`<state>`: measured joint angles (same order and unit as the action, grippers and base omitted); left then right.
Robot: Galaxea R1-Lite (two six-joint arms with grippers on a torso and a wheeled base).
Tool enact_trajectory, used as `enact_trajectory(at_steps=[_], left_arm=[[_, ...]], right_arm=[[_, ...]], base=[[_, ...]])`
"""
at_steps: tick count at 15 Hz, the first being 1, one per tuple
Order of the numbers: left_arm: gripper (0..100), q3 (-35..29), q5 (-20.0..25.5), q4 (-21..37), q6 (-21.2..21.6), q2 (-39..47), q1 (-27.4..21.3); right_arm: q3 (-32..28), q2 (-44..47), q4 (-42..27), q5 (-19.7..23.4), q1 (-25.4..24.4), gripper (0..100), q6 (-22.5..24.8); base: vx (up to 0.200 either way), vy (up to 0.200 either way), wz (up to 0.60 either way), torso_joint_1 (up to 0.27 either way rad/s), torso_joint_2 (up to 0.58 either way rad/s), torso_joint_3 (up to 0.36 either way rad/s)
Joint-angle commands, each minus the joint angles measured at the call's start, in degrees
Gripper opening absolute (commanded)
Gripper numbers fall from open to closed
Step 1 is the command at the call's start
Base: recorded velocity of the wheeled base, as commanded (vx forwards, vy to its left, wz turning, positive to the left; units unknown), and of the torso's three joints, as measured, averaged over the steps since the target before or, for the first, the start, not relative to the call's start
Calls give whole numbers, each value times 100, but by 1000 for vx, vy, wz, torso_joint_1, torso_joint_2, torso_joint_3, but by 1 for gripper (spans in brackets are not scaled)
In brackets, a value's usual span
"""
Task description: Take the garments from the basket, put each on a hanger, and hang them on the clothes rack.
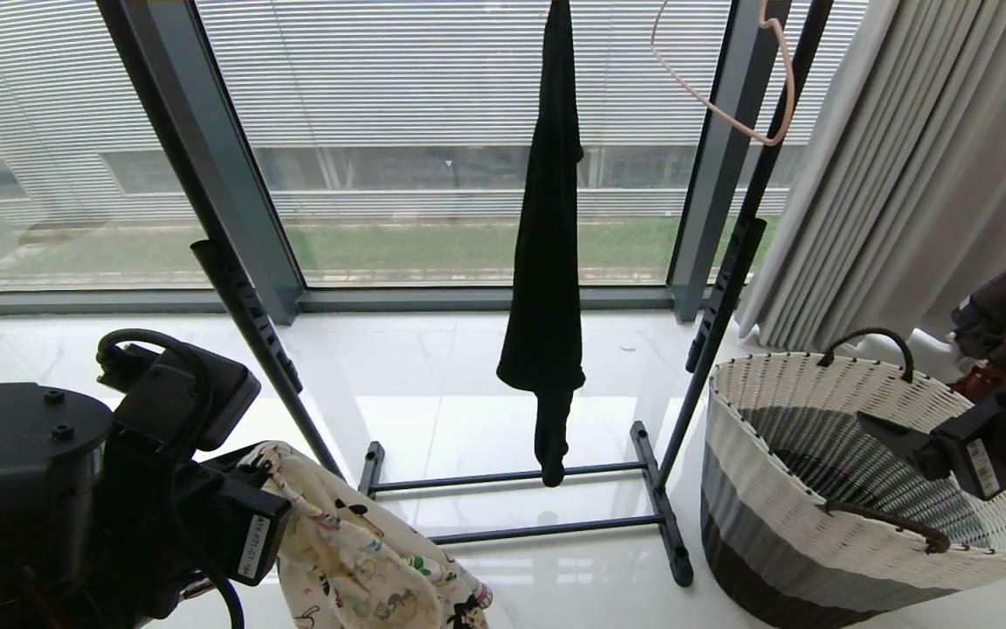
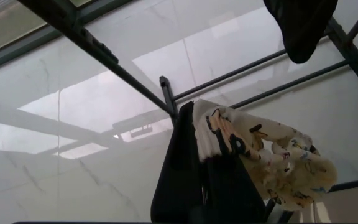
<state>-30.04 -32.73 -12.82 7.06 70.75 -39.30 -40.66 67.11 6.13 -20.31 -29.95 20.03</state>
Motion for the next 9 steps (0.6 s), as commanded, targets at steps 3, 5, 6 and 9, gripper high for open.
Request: enact_trajectory(at_steps=[3, 5, 6, 9], left_arm=[[0, -2, 4, -1, 6, 9, -7], [0, -11, 4, -1, 6, 17, -16], [0, -11, 4, -1, 6, 17, -25], [0, -20, -5, -10, 6, 9, -25]], right_arm=[[5, 13, 178, 1, 315, 100, -17], [5, 13, 178, 1, 420, 100, -87], [5, 4, 178, 1, 438, 100, -245], [5, -22, 178, -8, 438, 100, -377]], base=[[200, 67, 0, -1, 1, 6], [100, 0, 0, 34, -76, -56], [0, 0, 0, 90, -295, -193], [0, 0, 0, 149, -403, -264]])
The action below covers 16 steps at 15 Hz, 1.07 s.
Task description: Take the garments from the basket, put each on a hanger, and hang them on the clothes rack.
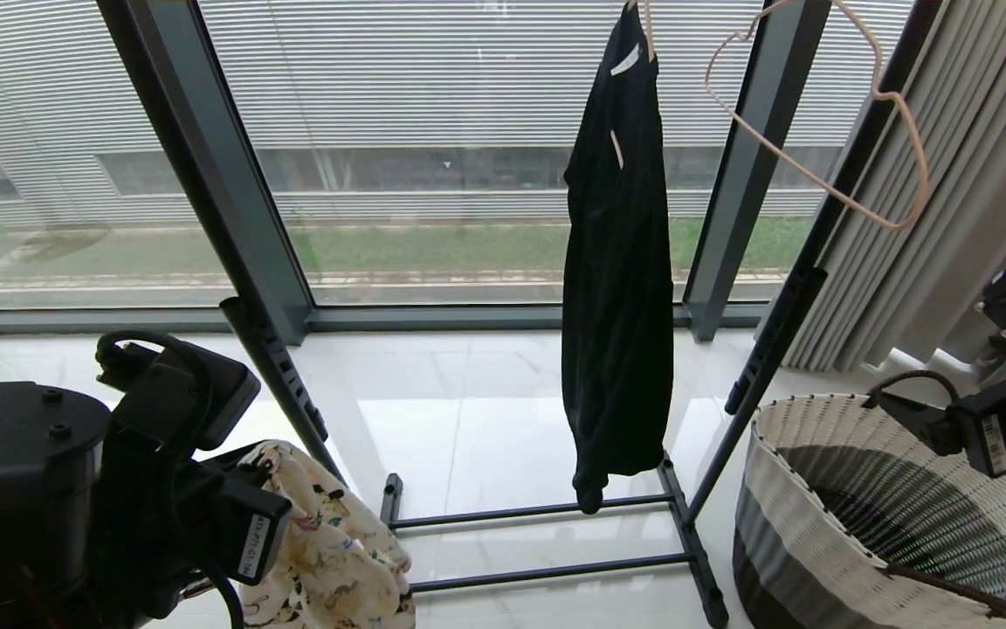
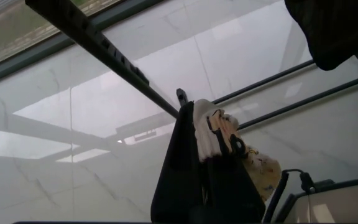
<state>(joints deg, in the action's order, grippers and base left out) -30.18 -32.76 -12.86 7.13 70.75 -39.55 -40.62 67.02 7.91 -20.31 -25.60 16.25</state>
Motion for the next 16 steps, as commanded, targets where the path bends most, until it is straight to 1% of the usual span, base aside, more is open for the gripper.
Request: enact_trajectory(at_steps=[1, 7, 10, 16], left_arm=[[0, -5, -3, -6, -1, 9, 0], [0, -14, -3, -41, -10, 9, 0], [0, 4, -3, -164, -1, 26, 0], [0, -5, -3, -164, -1, 26, 0]], right_arm=[[10, -40, 0, 1, 2, 100, -34], [-69, -102, 88, -8, 2, 100, -254], [-78, -23, 351, 1, 11, 100, -271], [-87, 4, 422, 1, 2, 100, -280]], base=[[0, 0, 0, 149, -461, -276], [0, 0, 0, 190, -469, -281], [0, 0, 0, 211, -492, -284], [0, 0, 0, 236, -516, -287]])
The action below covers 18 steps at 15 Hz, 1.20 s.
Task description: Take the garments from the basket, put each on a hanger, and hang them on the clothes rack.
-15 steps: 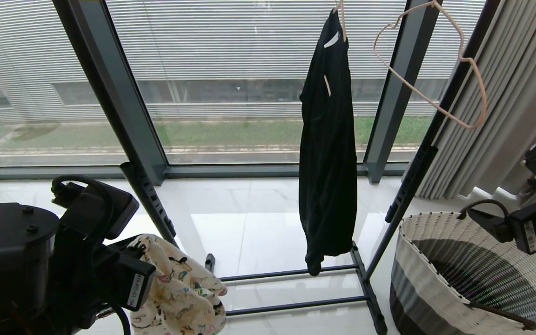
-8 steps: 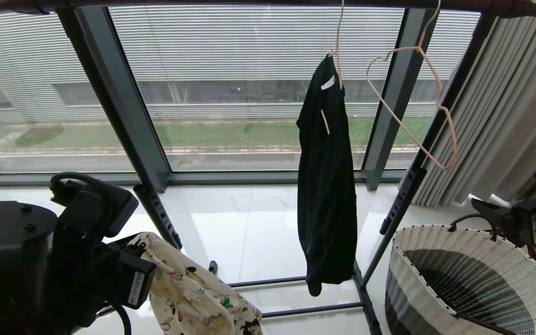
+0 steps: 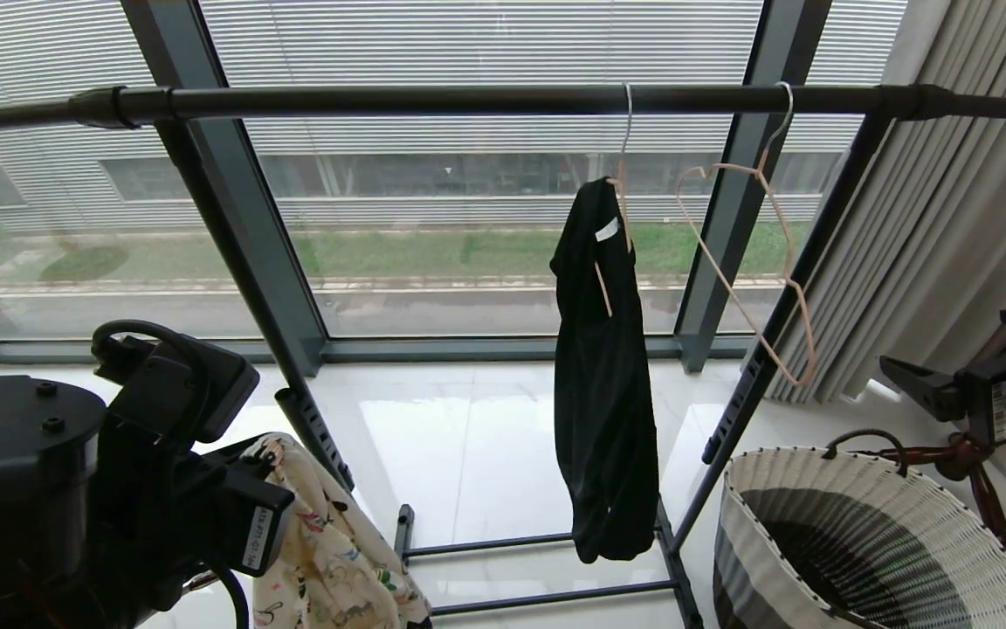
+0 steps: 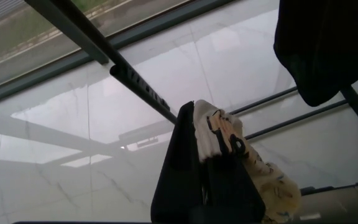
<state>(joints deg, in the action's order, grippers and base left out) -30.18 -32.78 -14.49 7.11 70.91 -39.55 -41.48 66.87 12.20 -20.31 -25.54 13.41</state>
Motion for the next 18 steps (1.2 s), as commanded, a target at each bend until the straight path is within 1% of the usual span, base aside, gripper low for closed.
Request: enact_trajectory(at_steps=[1, 3, 5, 7, 10, 11, 12, 14, 16, 18], left_arm=[[0, 4, 0, -1, 1, 10, 0], [0, -5, 0, -1, 1, 2, 0], [0, -5, 0, -10, -8, -16, 0], [0, -40, 0, -45, -8, -25, 0], [0, -40, -9, -273, -8, 19, 8], [0, -31, -9, -291, -8, 19, 8], [0, -31, -9, -291, -8, 19, 8], [0, -31, -9, -291, -8, 19, 8], [0, -23, -9, -291, -8, 28, 8], [0, -23, -9, -291, -16, 28, 8]], right_arm=[[0, 20, 37, 1, -4, 100, -14], [0, 72, 247, 27, -4, 100, -163], [-88, 178, 353, 27, -12, 100, -480], [-193, 353, 353, 36, -74, 100, -1033], [-466, 767, 344, 36, -188, 100, -1666], [-729, 995, 335, 36, -267, 100, -2000], [-914, 1197, 327, 36, -303, 100, -2194], [-993, 1364, 265, 36, -311, 100, -2202], [-993, 1347, -51, 45, -320, 100, -2211], [-993, 1338, -113, 62, -329, 100, -2237]], base=[[0, 0, 0, 261, -559, -300], [0, 0, 0, 261, -569, -303], [0, 0, 0, 166, -354, -188], [0, 0, 0, 56, -110, -56], [0, 0, 0, 0, 0, 0], [0, 0, 0, 0, 0, 0], [0, 0, 0, 0, 0, 0], [200, 0, 0, 7, 2, 2], [200, 0, 0, -10, -2, 2], [200, 0, 0, 19, 5, -2]])
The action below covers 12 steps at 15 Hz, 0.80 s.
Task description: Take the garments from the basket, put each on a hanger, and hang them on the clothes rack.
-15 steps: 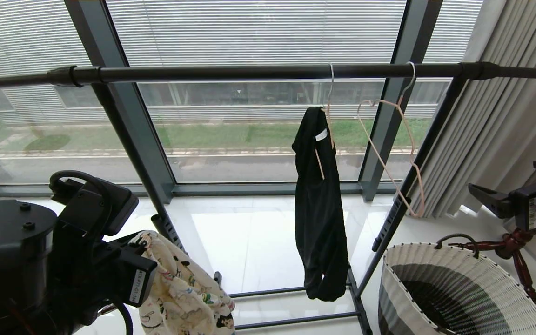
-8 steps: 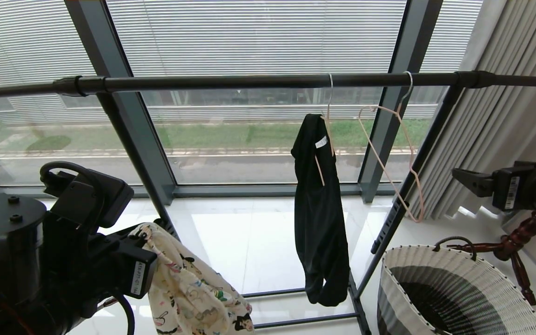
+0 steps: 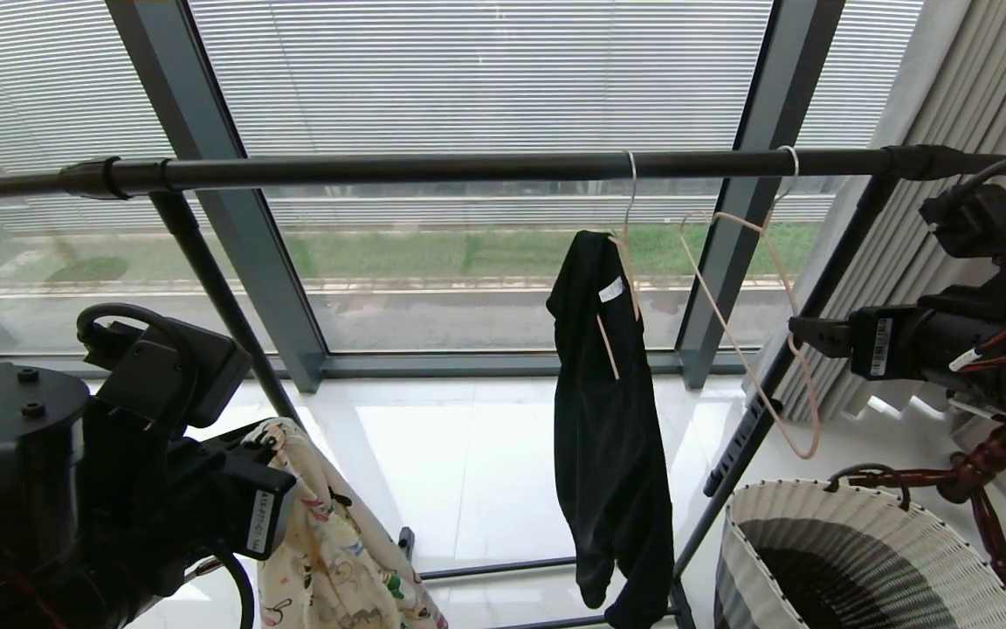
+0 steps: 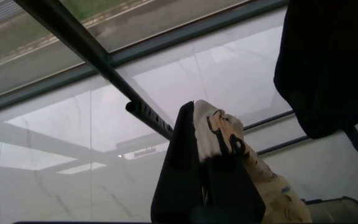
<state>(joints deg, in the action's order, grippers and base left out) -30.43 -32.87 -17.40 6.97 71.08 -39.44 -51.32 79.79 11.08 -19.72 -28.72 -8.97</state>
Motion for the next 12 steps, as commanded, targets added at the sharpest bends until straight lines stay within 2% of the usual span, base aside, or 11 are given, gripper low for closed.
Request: enact_trajectory(at_steps=[1, 3, 8, 12], left_arm=[[0, 2, -1, -9, -3, 11, -11], [0, 11, -1, -9, -3, 11, -11], [0, -7, -1, -27, -3, 11, -20], [0, 11, -1, -212, 6, 37, -20]], right_arm=[[-1, 54, -1, 4, -19, 100, 1], [35, 98, -9, 12, -46, 100, -61], [43, 652, 219, 12, -248, 100, -650], [43, 1012, 694, -5, -257, 100, -614]], base=[[0, 0, 0, 0, 0, 0], [0, 0, 0, 0, 0, 0], [0, 0, 0, 0, 0, 0], [0, 0, 0, 0, 0, 0]])
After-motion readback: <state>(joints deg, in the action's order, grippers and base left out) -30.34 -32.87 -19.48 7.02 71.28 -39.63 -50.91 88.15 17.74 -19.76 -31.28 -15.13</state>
